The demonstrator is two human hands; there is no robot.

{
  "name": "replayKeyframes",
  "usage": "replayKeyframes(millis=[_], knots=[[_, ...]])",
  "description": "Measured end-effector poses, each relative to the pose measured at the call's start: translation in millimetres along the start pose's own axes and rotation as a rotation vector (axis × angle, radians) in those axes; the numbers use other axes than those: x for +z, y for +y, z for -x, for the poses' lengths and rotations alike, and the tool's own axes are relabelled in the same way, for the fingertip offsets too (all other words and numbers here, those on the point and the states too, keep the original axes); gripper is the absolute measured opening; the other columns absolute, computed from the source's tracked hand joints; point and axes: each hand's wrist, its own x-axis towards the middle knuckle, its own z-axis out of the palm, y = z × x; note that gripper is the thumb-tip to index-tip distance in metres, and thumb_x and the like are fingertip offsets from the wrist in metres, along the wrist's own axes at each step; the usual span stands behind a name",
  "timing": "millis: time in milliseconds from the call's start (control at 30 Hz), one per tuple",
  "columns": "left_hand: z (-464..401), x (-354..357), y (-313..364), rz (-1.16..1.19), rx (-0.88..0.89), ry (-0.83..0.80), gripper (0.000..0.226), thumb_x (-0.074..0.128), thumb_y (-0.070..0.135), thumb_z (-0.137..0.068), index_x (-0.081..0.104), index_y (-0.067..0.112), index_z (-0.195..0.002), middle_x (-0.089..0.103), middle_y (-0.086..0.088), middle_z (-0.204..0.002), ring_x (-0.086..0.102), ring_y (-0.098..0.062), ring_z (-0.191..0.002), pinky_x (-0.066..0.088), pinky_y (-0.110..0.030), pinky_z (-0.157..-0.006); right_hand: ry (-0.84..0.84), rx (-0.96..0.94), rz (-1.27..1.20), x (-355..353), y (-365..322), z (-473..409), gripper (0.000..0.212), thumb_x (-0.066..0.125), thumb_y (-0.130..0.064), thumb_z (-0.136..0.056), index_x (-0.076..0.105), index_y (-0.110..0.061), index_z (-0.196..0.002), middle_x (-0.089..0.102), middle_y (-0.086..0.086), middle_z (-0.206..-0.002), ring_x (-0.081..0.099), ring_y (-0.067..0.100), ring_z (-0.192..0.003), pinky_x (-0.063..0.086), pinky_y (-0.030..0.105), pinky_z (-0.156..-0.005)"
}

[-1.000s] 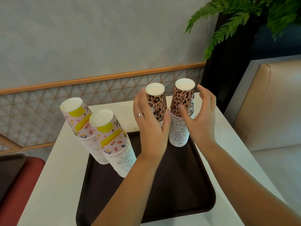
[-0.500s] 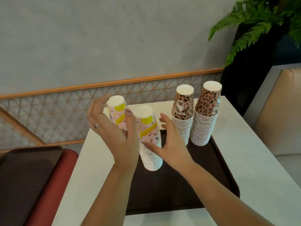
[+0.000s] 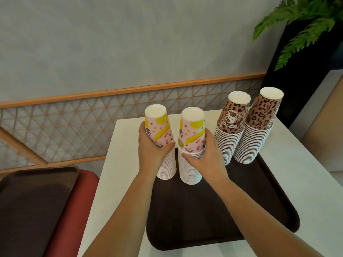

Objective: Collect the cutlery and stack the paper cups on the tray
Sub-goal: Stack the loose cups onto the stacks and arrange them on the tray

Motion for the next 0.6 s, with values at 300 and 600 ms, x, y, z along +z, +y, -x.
replayKeyframes(millis=[300, 600], knots=[[-15.3, 5.1, -6.6, -0.036, -0.031, 0.012, 0.081, 0.085, 0.018, -0.063, 0.038, 0.017, -0.129, 0.053, -0.002, -0.126, 0.053, -0.018, -0.117, 0.047, -0.030, -0.092, 0.027, 0.025, -0.007, 6.4, 8.5, -36.3, 0.085, 0.081, -0.027, -0.067, 0.033, -0.017, -0.137, 0.050, -0.001, -0.132, 0.047, 0.013, -0.123, 0.043, 0.024, -0.096], [-26.5, 6.0, -8.8, -0.029, -0.028, 0.003, 0.082, 0.084, 0.016, -0.063, 0.037, 0.018, -0.131, 0.052, -0.001, -0.128, 0.051, -0.017, -0.118, 0.042, -0.024, -0.089, -0.014, 0.020, -0.017, 7.4, 12.3, -51.7, 0.085, 0.080, -0.020, -0.069, 0.031, -0.018, -0.138, 0.048, -0.002, -0.136, 0.044, 0.010, -0.126, 0.036, 0.018, -0.094]])
